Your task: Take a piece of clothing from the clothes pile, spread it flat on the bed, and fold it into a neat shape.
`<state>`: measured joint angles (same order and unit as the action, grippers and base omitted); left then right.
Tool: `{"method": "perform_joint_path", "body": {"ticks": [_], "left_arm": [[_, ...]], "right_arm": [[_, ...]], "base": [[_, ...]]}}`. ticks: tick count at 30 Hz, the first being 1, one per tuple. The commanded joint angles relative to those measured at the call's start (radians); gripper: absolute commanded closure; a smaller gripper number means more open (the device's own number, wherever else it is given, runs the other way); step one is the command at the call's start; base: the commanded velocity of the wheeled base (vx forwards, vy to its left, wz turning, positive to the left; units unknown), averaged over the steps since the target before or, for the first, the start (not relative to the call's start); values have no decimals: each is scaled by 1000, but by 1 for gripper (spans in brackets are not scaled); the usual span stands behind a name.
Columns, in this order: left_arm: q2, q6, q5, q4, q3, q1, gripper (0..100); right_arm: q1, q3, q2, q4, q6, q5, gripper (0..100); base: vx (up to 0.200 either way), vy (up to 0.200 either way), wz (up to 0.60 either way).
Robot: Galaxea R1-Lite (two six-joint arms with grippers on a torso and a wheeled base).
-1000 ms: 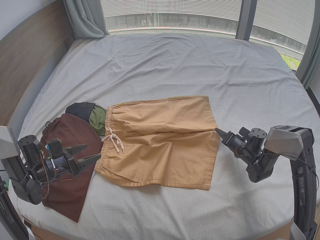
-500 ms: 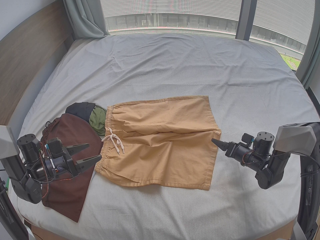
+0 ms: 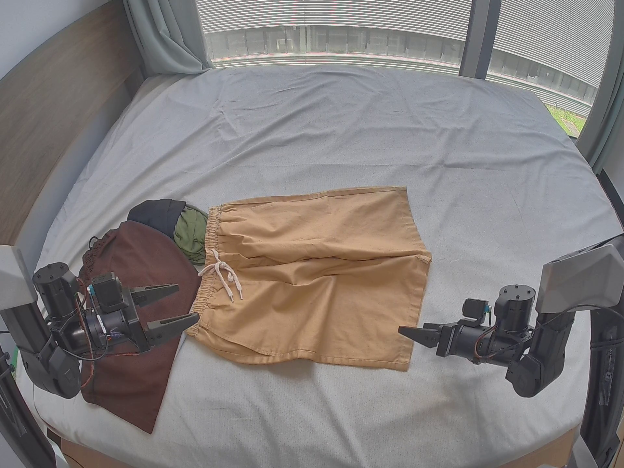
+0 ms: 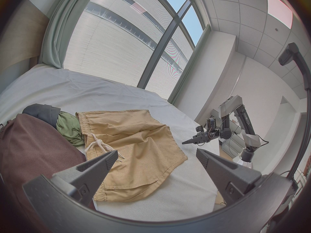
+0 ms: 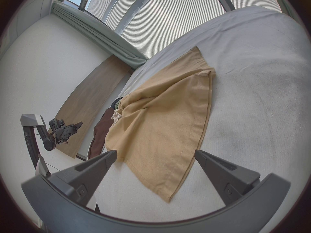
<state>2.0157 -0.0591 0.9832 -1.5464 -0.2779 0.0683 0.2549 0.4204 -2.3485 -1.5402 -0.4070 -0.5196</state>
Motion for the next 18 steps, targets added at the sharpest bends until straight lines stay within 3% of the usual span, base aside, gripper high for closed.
{"method": "perform_joint_path", "body": {"ticks": [1, 18], "left_arm": [[-3, 1, 0, -1, 3, 1, 0], [-3, 1, 6, -1, 14, 24, 0]], "right_arm": [[21, -29, 0, 0, -1, -4, 0], [33, -31, -61, 0, -1, -5, 0]], "base": [[0, 0, 0], [0, 0, 0]]}}
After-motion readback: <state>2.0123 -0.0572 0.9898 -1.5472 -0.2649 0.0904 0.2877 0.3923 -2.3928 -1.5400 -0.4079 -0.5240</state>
